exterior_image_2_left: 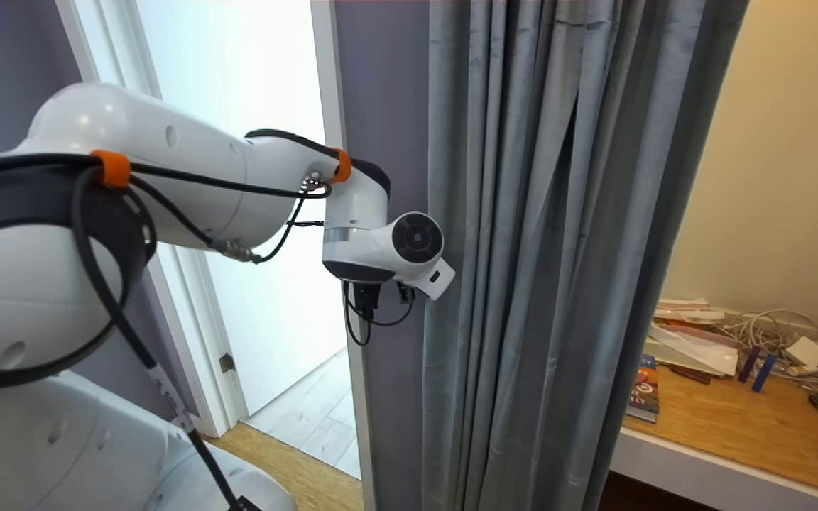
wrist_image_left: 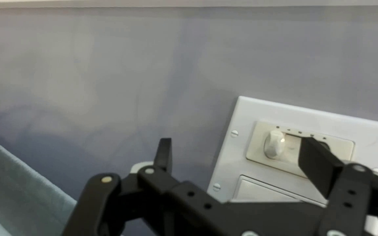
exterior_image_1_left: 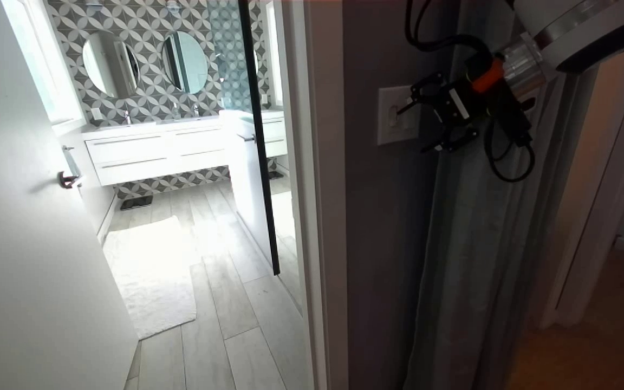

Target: Slide down the lights dimmer switch on the left of the wall lights switch

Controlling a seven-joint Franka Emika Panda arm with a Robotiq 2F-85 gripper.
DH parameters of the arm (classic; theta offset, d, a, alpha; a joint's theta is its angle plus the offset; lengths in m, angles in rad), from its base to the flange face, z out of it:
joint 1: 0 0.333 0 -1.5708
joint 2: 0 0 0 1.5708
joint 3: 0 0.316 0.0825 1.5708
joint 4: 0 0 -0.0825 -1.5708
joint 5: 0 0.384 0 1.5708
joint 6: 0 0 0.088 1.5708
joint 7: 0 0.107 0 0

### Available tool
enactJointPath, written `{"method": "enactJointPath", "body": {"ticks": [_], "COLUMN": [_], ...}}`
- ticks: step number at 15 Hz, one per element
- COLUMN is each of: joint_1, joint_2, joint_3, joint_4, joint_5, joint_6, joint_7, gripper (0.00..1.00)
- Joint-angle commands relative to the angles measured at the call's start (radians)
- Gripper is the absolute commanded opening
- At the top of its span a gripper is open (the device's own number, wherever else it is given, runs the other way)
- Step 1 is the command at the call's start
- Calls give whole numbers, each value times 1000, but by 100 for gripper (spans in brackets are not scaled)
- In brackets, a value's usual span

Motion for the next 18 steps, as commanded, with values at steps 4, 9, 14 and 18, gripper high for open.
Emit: {"method": "enactJointPath", "body": {"ticks": [4,9,14,18], "joint_1": [-146,-178,-205,-221], "joint_2": [-118,-221,-318,-386], "joint_3": [55,70,138,195], "joint_4": [-42,-56,-71,-99], "joint_5": [-213,-279,-313,-312], "joint_6": [-199,-322,-308,-246], "joint_7": [85,162,301,385], "gripper": [100,100,100,100]}}
